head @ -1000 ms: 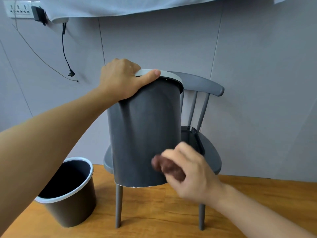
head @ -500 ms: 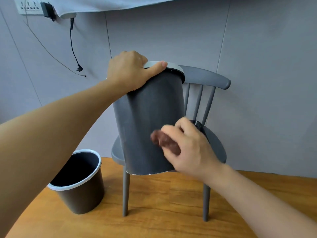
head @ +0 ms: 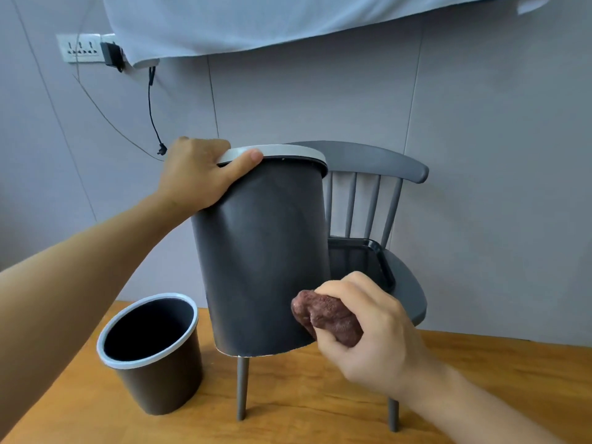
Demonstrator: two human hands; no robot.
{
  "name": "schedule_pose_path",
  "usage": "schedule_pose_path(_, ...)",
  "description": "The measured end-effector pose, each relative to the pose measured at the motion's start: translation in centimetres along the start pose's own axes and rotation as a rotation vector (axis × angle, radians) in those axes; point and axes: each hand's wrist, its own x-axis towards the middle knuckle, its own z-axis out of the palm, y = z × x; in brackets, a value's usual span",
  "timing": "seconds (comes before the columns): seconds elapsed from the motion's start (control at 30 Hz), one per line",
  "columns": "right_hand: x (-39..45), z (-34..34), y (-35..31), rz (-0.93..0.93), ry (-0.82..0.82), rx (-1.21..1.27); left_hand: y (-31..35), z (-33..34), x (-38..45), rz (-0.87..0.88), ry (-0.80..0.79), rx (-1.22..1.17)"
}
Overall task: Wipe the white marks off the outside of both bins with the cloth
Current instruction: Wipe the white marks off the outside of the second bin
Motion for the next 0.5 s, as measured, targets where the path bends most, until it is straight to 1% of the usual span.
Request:
schedule_pose_path(0.1, 0.8, 1.0, -0.7, 0.011, 0.005, 0.072, -2.2, -3.0, -1.7, -0.005, 0.052, -0.012)
schedule_pose_path(0.3, 4.3, 3.8, -3.3, 0.055, -0.007, 0.221, -5.9, -9.6, -5.9, -0.042, 0.123, 0.055)
schedule_pose_path(0.4, 6.6, 5.5, -4.9, 0.191, -0.112, 0.378, -7.6, -13.2, -8.8, -0.067, 0.139, 0.118)
schedule_pose_path(0.5, 8.5, 7.6, -6.0, 0.305, -0.243, 0.529, -9.4, -16.5, -11.8, -0.056, 0.145, 0.18)
